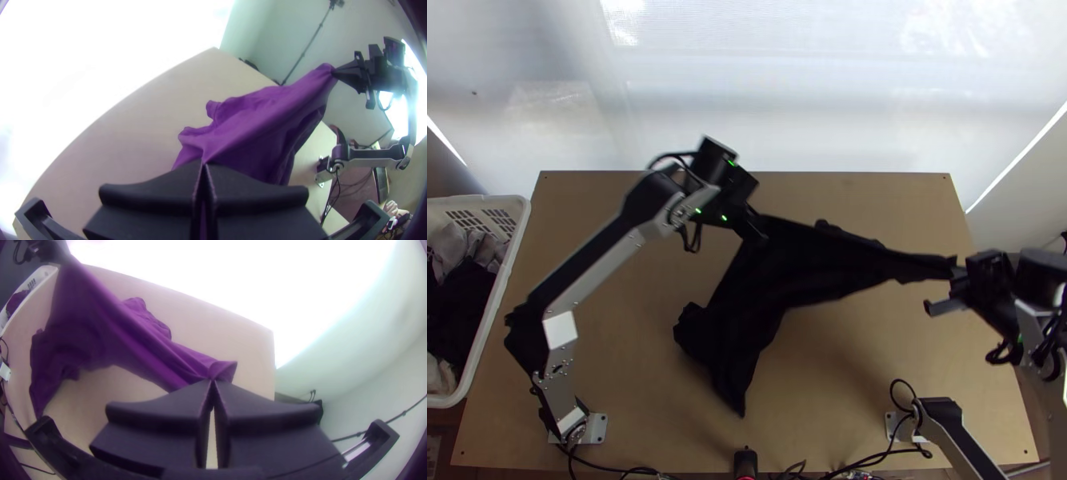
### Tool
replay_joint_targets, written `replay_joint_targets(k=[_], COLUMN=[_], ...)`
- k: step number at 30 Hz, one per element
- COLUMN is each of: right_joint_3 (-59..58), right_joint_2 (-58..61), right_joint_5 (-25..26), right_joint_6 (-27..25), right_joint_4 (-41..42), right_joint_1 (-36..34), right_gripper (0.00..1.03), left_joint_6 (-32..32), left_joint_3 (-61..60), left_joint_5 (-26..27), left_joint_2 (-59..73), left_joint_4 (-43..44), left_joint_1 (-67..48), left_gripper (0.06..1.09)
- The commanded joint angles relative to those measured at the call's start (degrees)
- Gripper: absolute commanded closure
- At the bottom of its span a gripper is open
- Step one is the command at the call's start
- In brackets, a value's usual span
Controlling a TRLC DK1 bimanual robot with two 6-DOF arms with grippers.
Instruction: Fold the t-shirt
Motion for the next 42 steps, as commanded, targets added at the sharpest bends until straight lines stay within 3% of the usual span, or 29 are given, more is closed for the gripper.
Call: replay_joint_targets(k=[1, 5, 11, 15, 18, 21, 25, 27, 33, 42], right_joint_3=[23.13, 32.36, 34.65, 34.47, 32.98, 30.43, 25.24, 22.6, 12.67, 2.57], right_joint_2=[17.48, 23.46, 23.9, 23.28, 22.49, 20.82, 17.13, 15.11, 7.99, 1.13], right_joint_5=[0.23, 0.23, 0.49, 1.28, 1.46, 1.55, 1.81, 1.81, 1.81, 1.72], right_joint_6=[-0.65, -0.47, 2.17, 2.96, 2.87, 2.87, 2.43, 1.82, -0.12, 0.94], right_joint_4=[0.8, 1.85, 2.2, 2.47, 2.38, 1.5, 0.97, 0.8, -1.4, -2.19], right_joint_1=[8.26, 11.16, 14.06, 14.77, 14.68, 14.68, 13.71, 12.13, 9.05, 8.7], right_gripper=[1.0, 1.0, 1.0, 1.0, 1.0, 1.0, 1.0, 1.0, 1.0, 1.0], left_joint_6=[0.14, 0.22, 0.14, -0.04, 3.04, 3.92, 3.3, 2.77, 2.42, 1.54], left_joint_3=[13.19, 13.98, 10.55, 6.6, -7.29, -21.18, -25.48, -26.19, -29.35, -37.61], left_joint_5=[-1.56, -4.29, -6.48, -6.92, -6.57, -6.57, -6.48, -6.48, -6.48, -4.99], left_joint_2=[-5.32, -11.65, -19.47, -21.14, -22.02, -25.98, -25.54, -25.01, -26.15, -21.06], left_joint_4=[-0.91, 5.51, 5.59, -0.73, -6.45, 0.15, 0.32, -0.38, -0.91, 7.35], left_joint_1=[9.41, 10.64, 4.58, -4.12, -10.01, -14.14, -15.72, -15.28, -10.98, -4.03], left_gripper=[1.05, 1.05, 1.05, 1.05, 1.03, 0.9, 0.45, 0.32, 0.2, 0.19])
